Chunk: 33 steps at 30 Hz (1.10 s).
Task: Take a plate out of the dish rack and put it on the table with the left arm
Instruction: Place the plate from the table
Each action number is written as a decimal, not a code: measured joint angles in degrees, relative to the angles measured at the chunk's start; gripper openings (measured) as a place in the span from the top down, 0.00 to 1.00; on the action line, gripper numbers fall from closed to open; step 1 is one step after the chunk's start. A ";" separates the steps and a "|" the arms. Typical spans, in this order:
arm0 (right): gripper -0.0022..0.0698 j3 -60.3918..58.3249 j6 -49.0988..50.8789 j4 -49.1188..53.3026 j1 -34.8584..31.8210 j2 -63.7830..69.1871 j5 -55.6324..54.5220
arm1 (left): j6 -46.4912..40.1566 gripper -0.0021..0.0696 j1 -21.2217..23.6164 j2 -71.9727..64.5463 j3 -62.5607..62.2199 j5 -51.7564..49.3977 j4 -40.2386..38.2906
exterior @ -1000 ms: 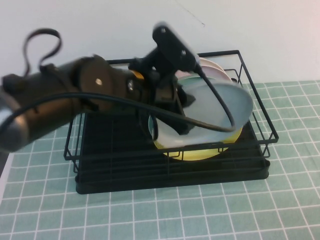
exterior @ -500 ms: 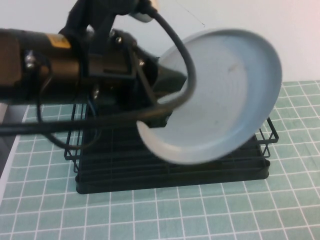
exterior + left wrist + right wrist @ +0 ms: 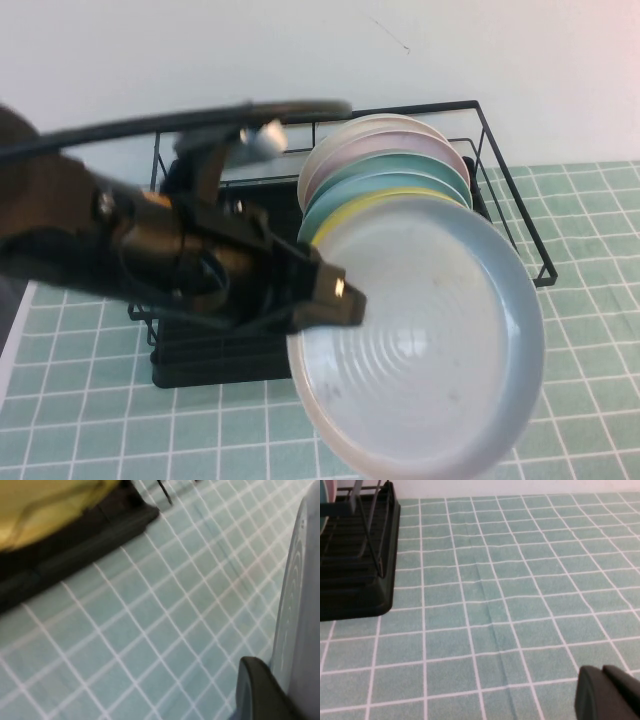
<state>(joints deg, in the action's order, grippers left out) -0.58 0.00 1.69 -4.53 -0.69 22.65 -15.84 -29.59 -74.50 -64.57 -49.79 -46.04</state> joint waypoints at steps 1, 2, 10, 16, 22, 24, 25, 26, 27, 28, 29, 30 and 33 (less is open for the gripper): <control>0.97 0.00 0.00 0.00 0.00 0.00 0.00 | -1.75 0.82 0.00 0.00 2.65 1.07 -3.30; 0.97 0.00 0.00 0.00 0.00 0.00 0.00 | -3.06 0.82 0.00 0.00 4.34 1.95 -5.92; 0.97 0.00 0.00 0.00 0.00 0.00 0.00 | -15.70 0.82 0.00 0.00 25.87 20.04 -30.39; 0.97 0.00 0.00 0.00 0.00 0.00 0.00 | -22.22 0.82 0.00 -2.07 31.81 26.32 -37.46; 0.97 0.00 0.00 0.00 0.00 0.00 0.00 | -24.88 0.82 0.02 -8.37 31.95 26.89 -40.11; 0.97 0.00 0.00 0.00 0.00 0.00 0.00 | -26.36 0.82 0.02 -10.77 31.95 25.94 -40.55; 0.97 0.00 0.00 0.00 0.00 0.00 0.00 | -27.33 0.82 0.02 -12.08 31.95 25.48 -40.66; 0.97 0.00 0.00 0.00 0.00 0.00 0.00 | -28.10 0.82 0.02 -13.07 31.95 24.88 -41.14; 0.97 0.00 0.00 0.00 0.00 0.00 0.00 | -29.05 0.82 0.02 -14.06 31.95 24.36 -41.94; 0.97 0.00 0.00 0.00 0.00 0.00 0.00 | -29.78 0.81 0.12 -14.82 31.66 23.94 -42.48; 0.97 0.00 0.00 0.00 0.00 0.00 0.00 | -30.51 0.78 0.12 -15.44 31.34 23.77 -43.00; 0.97 0.00 0.00 0.00 0.00 0.00 0.00 | -31.60 0.75 0.12 -15.80 31.23 23.77 -43.30; 0.97 0.00 0.00 0.00 0.00 0.00 0.00 | -33.57 0.50 0.12 -16.52 30.41 25.15 -43.54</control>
<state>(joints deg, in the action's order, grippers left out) -0.58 0.00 1.69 -4.53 -0.69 22.65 -49.41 -29.47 -91.03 -34.15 -24.65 -89.58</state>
